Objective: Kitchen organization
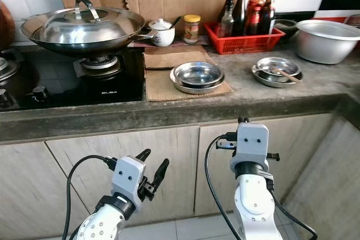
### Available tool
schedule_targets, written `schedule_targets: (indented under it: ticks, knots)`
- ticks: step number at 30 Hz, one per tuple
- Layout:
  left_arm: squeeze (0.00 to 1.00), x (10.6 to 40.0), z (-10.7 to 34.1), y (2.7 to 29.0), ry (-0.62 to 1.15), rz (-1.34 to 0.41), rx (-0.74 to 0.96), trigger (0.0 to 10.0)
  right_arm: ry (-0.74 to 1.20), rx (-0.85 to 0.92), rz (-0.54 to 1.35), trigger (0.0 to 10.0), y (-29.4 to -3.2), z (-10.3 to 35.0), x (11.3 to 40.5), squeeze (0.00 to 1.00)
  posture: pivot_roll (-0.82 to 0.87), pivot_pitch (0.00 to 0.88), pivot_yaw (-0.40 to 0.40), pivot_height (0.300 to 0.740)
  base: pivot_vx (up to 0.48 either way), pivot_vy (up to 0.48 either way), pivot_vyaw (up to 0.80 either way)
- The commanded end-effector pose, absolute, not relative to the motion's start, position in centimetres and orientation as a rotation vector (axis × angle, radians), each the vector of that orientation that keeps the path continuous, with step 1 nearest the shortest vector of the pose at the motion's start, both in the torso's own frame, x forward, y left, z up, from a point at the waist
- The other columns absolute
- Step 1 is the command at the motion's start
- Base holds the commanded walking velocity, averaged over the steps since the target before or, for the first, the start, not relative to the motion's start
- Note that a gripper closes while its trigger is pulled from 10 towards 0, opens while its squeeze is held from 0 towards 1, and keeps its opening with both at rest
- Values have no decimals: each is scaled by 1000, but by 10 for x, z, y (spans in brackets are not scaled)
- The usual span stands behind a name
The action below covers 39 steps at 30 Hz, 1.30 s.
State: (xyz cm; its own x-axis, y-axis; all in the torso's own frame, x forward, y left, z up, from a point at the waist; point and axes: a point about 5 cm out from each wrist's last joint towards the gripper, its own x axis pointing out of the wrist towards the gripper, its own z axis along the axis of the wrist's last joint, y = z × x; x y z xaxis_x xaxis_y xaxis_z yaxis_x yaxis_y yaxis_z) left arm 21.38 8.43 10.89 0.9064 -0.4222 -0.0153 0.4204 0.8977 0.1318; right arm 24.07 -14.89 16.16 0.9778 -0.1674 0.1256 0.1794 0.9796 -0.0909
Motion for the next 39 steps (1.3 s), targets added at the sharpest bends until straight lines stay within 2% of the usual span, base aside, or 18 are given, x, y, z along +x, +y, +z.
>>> schedule_targets:
  ticks: [1,26,39]
  knots:
    - [0,212,109,83,-13,-443,133,10000,-95,-100,-169,10000,-148,159,242,0,49,0,-22,740,-266,0,0]
    - [0,212,110,81,-13,-445,129,10000,-7,-51,-7,10000,-131,140,230,0,34,0,-21,740,-266,0,0]
    - [0,206,111,83,-6,-455,127,10000,-15,15,177,10000,-117,131,214,0,33,0,-12,740,-279,0,0]
